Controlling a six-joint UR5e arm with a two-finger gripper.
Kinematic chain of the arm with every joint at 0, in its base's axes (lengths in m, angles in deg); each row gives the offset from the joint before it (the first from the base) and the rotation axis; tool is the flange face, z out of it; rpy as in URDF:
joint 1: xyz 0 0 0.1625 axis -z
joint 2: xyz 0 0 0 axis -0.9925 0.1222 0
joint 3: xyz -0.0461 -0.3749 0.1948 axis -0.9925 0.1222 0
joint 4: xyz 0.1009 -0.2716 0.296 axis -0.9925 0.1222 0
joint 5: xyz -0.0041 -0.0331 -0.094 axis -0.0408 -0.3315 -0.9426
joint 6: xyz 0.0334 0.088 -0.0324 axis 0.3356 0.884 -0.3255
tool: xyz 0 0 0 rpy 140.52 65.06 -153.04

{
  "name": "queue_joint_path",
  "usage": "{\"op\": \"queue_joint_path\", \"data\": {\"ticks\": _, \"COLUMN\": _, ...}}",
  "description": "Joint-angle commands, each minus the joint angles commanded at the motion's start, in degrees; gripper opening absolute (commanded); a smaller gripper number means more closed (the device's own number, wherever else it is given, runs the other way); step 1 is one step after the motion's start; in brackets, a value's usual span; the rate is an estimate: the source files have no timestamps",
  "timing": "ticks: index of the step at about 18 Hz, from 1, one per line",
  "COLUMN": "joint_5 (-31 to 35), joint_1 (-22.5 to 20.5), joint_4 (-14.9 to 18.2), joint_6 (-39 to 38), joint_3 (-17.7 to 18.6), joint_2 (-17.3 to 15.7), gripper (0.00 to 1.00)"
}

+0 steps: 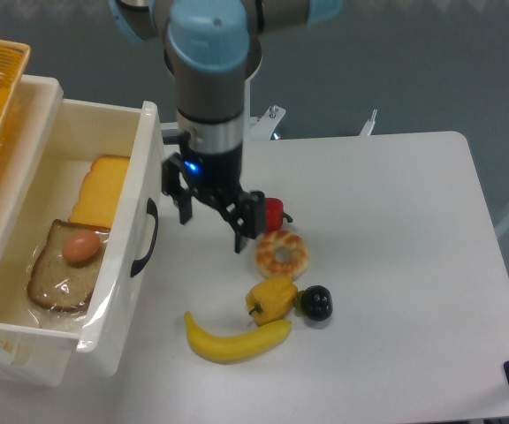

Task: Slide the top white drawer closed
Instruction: 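Raise the open gripper up from the fruit on the table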

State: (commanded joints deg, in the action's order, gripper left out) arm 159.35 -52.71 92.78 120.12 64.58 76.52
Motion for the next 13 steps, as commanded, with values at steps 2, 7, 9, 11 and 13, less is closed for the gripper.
{"op": "queue_joint_path", "data": {"ticks": 2, "joint_5": 0.1, "joint_1": -1.8, "joint_4": 0.0, "joint_6": 0.2, "joint_3": -0.2, "joint_2": 0.1, "gripper": 1.0}}
{"op": "queue_joint_path", "data": {"ticks": 7, "joint_5": 0.1, "joint_1": -2.8, "joint_4": 0.0, "joint_6": -0.3, "joint_3": -0.3, "joint_2": 0.9, "gripper": 1.0}}
{"op": "queue_joint_path", "data": {"ticks": 9, "joint_5": 0.7, "joint_1": -2.9, "joint_4": -0.1, "joint_6": -0.7, "joint_3": 0.3, "joint_2": 1.3, "gripper": 1.0}}
{"op": "queue_joint_path", "data": {"ticks": 11, "joint_5": 1.8, "joint_1": -3.0, "joint_4": -0.1, "joint_6": -1.8, "joint_3": 0.7, "joint_2": 1.9, "gripper": 1.0}}
{"op": "queue_joint_path", "data": {"ticks": 13, "joint_5": 1.8, "joint_1": -3.1, "joint_4": -0.1, "joint_6": -1.8, "joint_3": 0.7, "joint_2": 2.7, "gripper": 1.0}}
